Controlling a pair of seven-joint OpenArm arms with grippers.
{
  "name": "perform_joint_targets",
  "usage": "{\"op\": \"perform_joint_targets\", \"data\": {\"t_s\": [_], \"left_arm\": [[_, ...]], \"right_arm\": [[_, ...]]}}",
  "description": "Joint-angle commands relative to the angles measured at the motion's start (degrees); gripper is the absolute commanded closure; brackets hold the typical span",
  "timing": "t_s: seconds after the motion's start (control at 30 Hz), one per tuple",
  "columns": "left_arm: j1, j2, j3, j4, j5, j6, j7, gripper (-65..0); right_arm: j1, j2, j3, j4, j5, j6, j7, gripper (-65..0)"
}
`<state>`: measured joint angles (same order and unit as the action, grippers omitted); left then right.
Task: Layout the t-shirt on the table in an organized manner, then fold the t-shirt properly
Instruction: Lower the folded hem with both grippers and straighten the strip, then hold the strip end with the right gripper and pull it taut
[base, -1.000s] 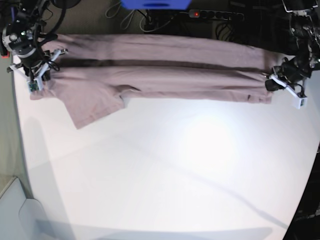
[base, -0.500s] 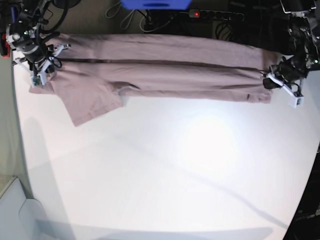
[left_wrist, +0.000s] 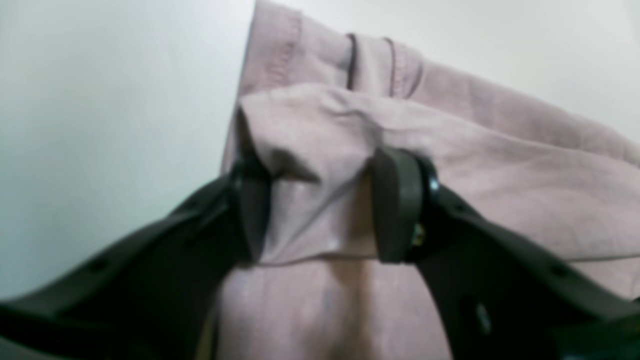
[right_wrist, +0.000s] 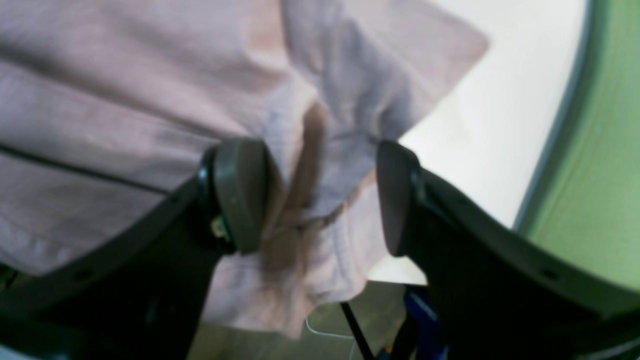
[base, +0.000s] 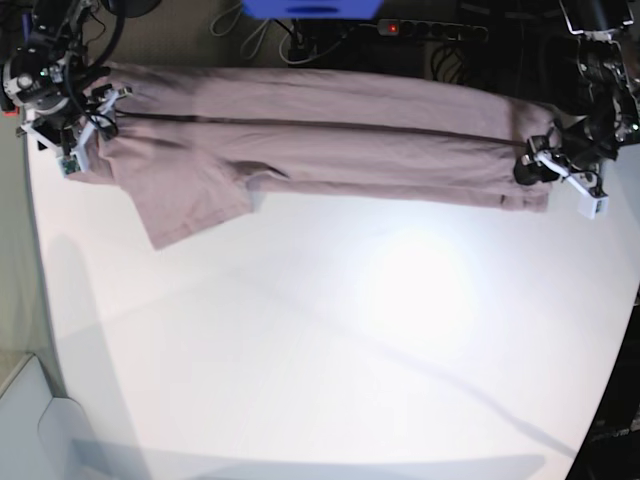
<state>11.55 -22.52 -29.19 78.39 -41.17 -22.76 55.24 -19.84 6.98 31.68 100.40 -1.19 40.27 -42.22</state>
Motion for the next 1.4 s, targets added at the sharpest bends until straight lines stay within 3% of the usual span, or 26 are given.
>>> {"op": "perform_joint_targets", "data": {"t_s": [0.0, 0.37, 0.73, 1.07, 1.37], "left_arm": [[0.2, -0.7, -0.3, 0.1, 2.4, 0.7, 1.3, -32.5], [0.2, -0.6, -0.5, 0.2, 1.9, 0.7, 1.5, -32.5], [0.2, -0.6, -0.5, 0.2, 1.7, 0.7, 1.5, -32.5], [0.2, -0.5, -0.5, 0.2, 1.7, 0.7, 1.5, -32.5], [0.2, 0.1, -0.7, 0.2, 1.7, 0.7, 1.5, -32.5]], "right_arm": [[0.4, 1.9, 0.3, 1.0, 0.0, -0.3, 0.6, -36.0], [2.2, 7.1, 0.4, 1.0, 0.0, -0.3, 0.3, -36.0], [11.9, 8.6, -0.6, 1.0, 0.0, -0.3, -8.4, -36.0], [21.9, 8.6, -10.8, -0.8, 0.0, -0.3, -13.2, -36.1], [31.3, 8.4, -22.9, -16.6, 0.0, -0.3, -12.6, -36.2]]}}
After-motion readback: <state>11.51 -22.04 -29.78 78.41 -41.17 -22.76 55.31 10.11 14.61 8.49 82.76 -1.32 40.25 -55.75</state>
